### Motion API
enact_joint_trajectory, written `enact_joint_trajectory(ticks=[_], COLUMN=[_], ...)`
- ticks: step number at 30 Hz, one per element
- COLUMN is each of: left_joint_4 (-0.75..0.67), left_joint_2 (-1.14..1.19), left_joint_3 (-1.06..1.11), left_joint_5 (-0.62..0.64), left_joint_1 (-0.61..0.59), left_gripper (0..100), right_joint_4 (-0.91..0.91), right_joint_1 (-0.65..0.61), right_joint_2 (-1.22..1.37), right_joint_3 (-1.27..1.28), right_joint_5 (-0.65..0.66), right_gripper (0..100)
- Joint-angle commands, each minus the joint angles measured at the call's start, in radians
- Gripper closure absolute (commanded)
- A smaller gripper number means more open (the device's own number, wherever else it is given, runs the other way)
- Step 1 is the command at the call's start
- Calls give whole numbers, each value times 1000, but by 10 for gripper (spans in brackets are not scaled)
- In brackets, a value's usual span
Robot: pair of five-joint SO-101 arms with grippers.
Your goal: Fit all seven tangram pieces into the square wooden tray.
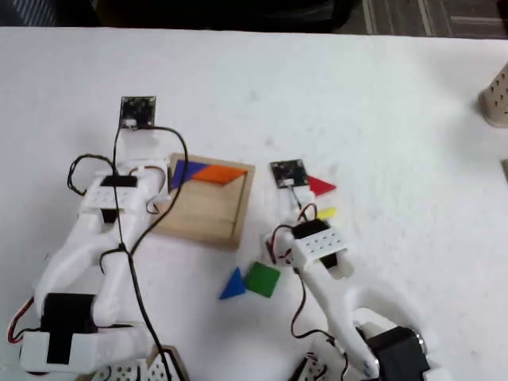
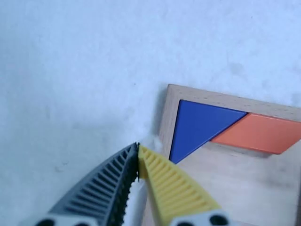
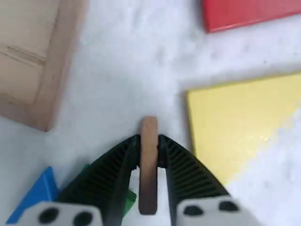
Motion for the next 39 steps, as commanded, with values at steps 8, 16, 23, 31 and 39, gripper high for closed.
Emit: enact_joint_trajectory(ticks=[8,16,23,31,39], left_joint_4=[-3,-29,-38,-41,-74], left_joint_2=[-42,-42,-42,-44,-44], left_joint_3=[-55,-58,-61,-64,-61], left_joint_5=[5,5,6,6,6], left_joint_1=[-1,-38,-59,-70,-70], left_gripper=[976,976,976,976,976], right_joint_4=[94,114,177,199,314], right_joint_1=[79,27,-134,-269,-305], right_joint_2=[-160,-127,176,596,823], right_joint_3=[-41,-173,-537,-965,-1260], right_joint_5=[-6,-9,-107,-101,-106], right_gripper=[982,982,982,982,969])
